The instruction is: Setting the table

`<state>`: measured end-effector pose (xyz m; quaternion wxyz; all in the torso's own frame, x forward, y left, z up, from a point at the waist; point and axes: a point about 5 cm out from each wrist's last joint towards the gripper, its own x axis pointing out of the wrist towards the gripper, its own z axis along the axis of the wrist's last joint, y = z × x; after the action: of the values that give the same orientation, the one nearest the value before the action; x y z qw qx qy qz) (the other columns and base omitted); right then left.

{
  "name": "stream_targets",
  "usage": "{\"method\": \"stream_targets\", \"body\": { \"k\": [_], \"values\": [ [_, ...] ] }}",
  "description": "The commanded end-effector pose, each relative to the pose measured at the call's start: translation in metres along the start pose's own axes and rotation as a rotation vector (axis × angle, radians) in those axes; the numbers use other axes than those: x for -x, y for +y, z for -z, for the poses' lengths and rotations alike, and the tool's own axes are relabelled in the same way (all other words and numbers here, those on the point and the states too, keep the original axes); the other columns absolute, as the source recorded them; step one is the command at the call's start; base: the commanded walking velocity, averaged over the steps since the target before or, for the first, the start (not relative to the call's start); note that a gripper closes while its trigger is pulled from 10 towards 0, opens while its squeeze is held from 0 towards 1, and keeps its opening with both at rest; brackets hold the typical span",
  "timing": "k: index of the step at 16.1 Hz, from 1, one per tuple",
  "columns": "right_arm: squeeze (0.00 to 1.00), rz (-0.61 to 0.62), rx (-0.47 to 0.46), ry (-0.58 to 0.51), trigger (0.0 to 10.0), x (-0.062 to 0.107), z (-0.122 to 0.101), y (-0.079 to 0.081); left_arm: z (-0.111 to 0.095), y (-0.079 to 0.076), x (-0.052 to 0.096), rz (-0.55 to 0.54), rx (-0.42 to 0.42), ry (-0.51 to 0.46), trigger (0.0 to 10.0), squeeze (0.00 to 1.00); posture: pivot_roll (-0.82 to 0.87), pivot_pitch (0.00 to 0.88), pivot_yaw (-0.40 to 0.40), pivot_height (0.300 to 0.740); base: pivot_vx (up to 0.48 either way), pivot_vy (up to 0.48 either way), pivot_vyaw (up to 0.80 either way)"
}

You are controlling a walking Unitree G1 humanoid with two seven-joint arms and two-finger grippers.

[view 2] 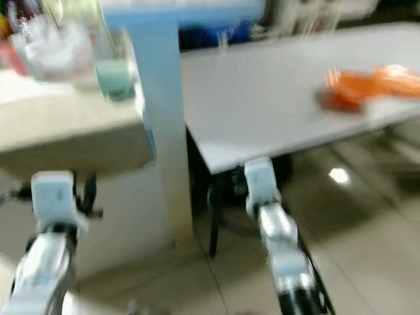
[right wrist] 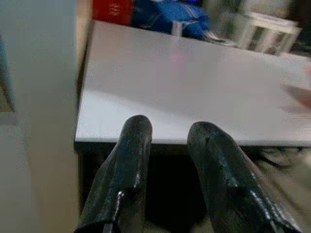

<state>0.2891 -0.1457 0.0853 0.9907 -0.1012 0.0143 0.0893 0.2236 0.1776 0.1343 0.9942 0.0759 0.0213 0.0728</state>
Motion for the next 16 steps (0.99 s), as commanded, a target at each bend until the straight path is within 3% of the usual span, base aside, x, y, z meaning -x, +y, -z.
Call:
{"method": "stream_targets", "body": {
  "k": [1, 13, 16],
  "values": [
    [0.0, -0.008, 0.004, -0.011, 10.0, -0.002, -0.003, 0.001, 0.0, 0.001, 0.001, -0.008, -0.006, 0.004, 10.0, 0.0, -0.03, 0.026, 0.024, 0.74, 0.0, 0.0, 0.76],
    [0.0, -0.017, 0.002, -0.017, 10.0, -0.009, -0.003, 0.001, 0.001, 0.001, -0.004, -0.036, -0.047, 0.017, 10.0, 0.0, -0.02, 0.026, 0.02, 0.74, 0.0, 0.0, 0.76],
    [0.0, -0.027, 0.001, 0.013, 10.0, -0.02, -0.005, 0.006, 0.001, 0.005, -0.009, -0.059, -0.055, 0.008, 10.0, 0.0, -0.01, 0.017, 0.014, 0.74, 0.0, 0.0, 0.0]
  ]
}}
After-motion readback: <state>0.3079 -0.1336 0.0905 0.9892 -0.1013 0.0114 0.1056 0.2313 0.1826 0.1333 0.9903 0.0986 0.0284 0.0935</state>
